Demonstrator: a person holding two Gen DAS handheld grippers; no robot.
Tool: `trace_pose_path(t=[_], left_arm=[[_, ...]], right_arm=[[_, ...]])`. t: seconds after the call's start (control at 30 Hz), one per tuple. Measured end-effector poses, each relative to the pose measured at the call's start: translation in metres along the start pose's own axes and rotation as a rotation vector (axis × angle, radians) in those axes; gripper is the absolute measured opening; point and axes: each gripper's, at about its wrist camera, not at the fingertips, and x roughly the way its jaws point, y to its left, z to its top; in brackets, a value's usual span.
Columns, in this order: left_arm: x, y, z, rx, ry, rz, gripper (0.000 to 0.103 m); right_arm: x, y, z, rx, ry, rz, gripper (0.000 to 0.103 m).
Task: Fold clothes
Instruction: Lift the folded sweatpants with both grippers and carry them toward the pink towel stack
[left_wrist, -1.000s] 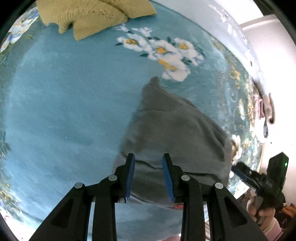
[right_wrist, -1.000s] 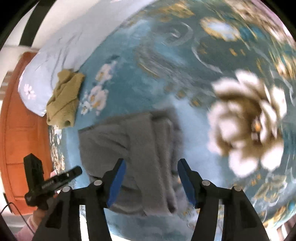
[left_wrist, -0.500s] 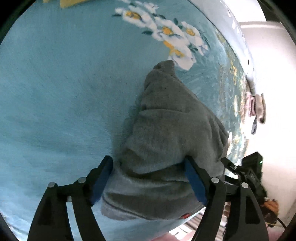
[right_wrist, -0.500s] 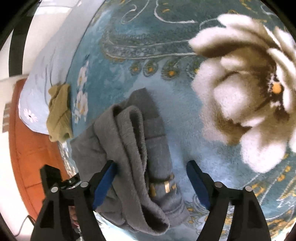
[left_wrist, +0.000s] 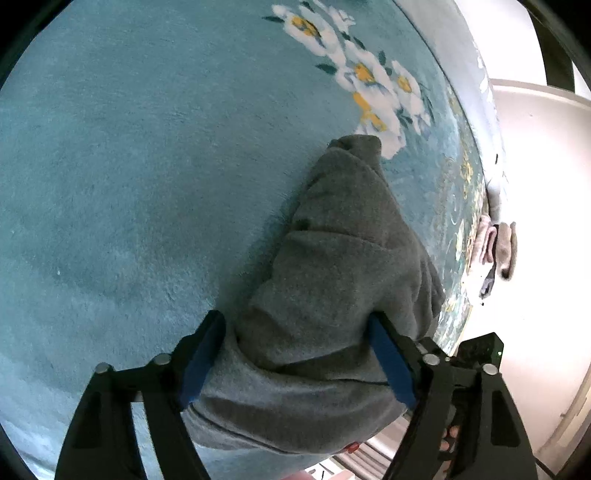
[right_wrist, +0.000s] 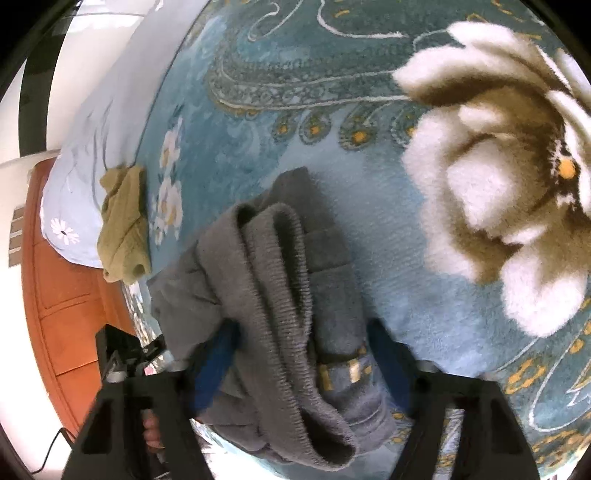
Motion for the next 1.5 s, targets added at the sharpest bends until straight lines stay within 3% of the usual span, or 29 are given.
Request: trace_pose_path(t=[0.23, 0.37, 0.77, 0.93, 1.2, 1.5], left_arm=[[-0.013, -0.024, -0.011, -0.004, -0.036, 0.095, 0.033], [-0.026, -0.045, -0.025, 0.012, -0.079, 0.131, 0.024], [-0.081, -0.120, -0.102, -0.014, -0.257, 0.090, 0.022], [-0.114, -0.147, -0.117, 0.044, -0.316, 0.075, 0.022], [-0.173, -0.207, -0.134, 0.217, -0.428, 0.003, 0.022], [-0.203, -0.260, -0.155, 0.400, -0.460, -0.109, 0.022]], right_arm=[[-0.001, 0.014, -0.001, 0.012, 0.007, 0.006, 0.035], [-0.022, 0.016, -0.002, 0.002, 0.020, 0.039, 0.032], [-0.130, 0.042, 0.002, -0.190, 0.035, 0.093, 0.031], [-0.179, 0.068, 0.001, -0.275, 0.000, 0.110, 0.031], [-0.250, 0.108, -0.014, -0.328, -0.169, 0.178, 0.031], [-0.341, 0.123, -0.057, -0.332, -0.392, 0.204, 0.031]])
